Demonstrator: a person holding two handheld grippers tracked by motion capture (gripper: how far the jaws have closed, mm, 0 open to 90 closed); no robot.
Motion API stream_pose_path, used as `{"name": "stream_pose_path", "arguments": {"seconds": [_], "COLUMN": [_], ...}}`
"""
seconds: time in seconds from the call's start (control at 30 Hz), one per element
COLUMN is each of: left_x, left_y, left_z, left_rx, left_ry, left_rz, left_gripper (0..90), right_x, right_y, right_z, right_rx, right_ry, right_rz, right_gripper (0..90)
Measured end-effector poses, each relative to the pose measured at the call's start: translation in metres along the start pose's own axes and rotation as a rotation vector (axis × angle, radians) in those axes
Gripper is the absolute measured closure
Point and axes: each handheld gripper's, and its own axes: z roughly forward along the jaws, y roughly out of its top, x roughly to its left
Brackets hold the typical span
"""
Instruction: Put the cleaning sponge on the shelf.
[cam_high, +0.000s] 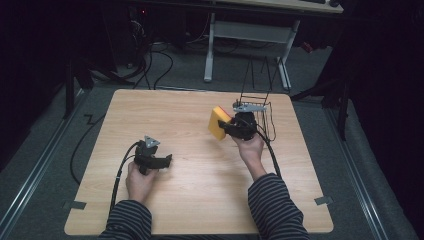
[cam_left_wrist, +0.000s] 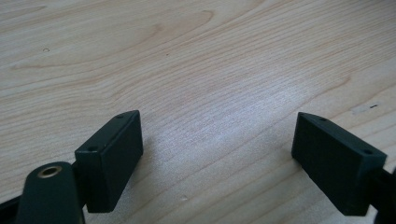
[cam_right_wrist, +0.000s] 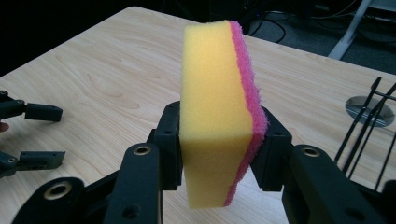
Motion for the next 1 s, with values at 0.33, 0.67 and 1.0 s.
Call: {"name": "stream_pose_path", "arguments": {"seconds": [0.33,0.67,1.0], "left_x": [0.000,0.000,0.000], "left_y": [0.000,0.000,0.000], "left_z": [0.000,0.000,0.000], "left_rx": [0.000,0.000,0.000], "left_ry": [-0.001,-0.001,-0.001], "left_rz": [-0.002,-0.002,-0.002], "left_gripper": [17.1,17.1,17.1], "right_x": [-0.005,-0.009,-0.014], "right_y": [-0.005,-0.005,-0.004], "right_z": [-0.016,-0.034,-0.051], "right_rx": [-0.001,-0.024,-0.044], "right_ry": [0.016,0.019,0.007], "right_rz": [0.010,0.009,0.008], "right_gripper": [61.3,61.4,61.4]}}
